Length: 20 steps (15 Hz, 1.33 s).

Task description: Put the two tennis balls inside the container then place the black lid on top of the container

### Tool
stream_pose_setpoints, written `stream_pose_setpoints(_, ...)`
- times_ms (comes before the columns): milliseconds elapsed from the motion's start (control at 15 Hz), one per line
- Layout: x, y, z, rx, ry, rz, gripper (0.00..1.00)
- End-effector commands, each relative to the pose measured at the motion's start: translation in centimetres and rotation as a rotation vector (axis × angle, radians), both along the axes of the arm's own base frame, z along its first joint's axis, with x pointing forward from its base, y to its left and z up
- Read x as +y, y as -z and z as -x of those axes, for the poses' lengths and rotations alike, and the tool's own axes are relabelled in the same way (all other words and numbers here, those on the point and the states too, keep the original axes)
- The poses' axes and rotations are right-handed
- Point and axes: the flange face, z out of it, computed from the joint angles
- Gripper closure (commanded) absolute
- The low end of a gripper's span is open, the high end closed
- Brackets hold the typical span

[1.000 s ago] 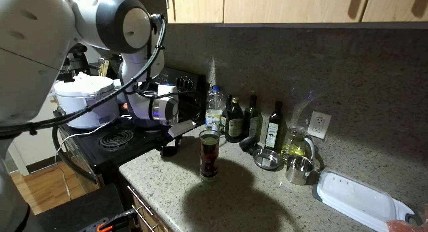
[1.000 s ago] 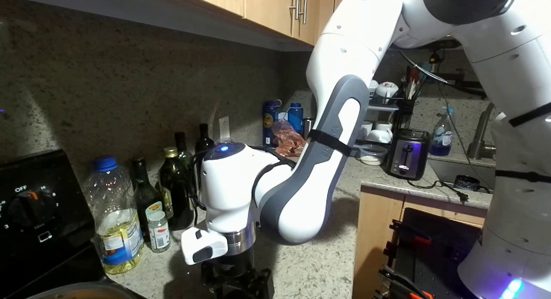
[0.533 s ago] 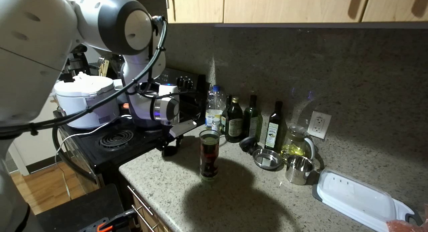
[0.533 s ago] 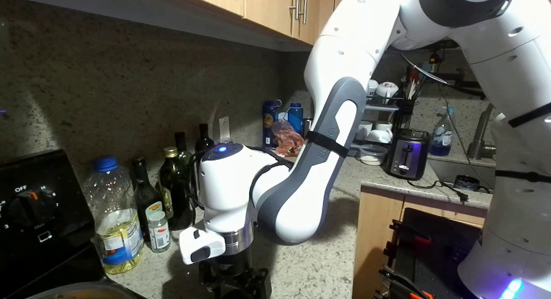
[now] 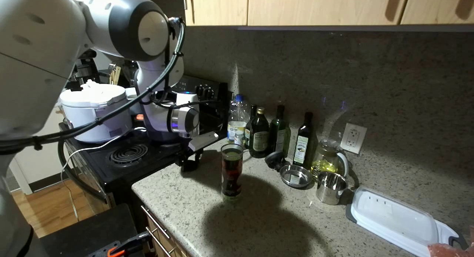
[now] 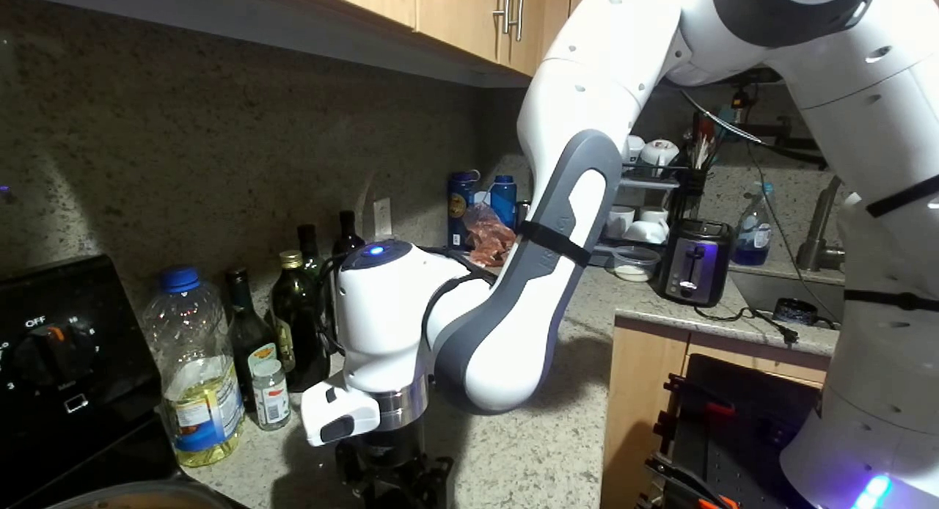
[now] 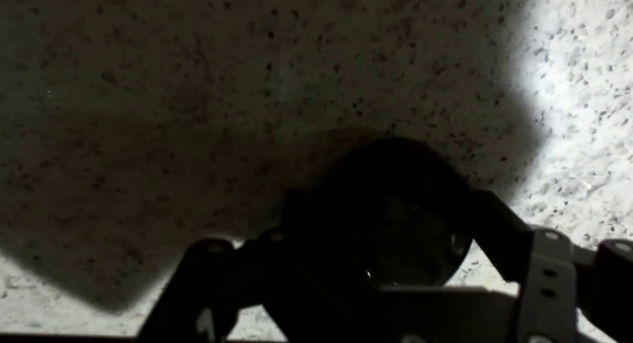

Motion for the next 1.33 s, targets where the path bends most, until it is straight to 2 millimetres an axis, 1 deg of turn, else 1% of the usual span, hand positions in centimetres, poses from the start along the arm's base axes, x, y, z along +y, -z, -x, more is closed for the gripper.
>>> stream_pose_setpoints(0,0.1,0.0,-0.2,-0.02,-0.011,0.005,0.16)
stream_pose_setpoints(200,-0.2,-0.6,-0.1,-0.032,-0.004,0.006,0.12)
stream_pose_setpoints(333,-0.7,-1.1,-0.1,-0.042,0.006,0.01,0.12)
stream_pose_setpoints(467,-1.4,-1.9,-0.3,-0.059,0.021,0.013,0.14)
stream_pose_setpoints(600,-2.1,-2.8,-0.6,-0.078,0.032,0.017,0.21)
stream_pose_setpoints(800,-3.0,-4.0,-1.0,-0.107,0.041,0.024,0.16)
stream_pose_setpoints(1000,-4.5,-6.3,-1.3,-0.156,0.062,0.043,0.15)
stream_pose_setpoints(1067,-5.0,-7.3,-1.3,-0.176,0.07,0.053,0.14)
stream_pose_setpoints(1267,-6.9,-10.7,-1.2,-0.246,0.103,0.082,0.17)
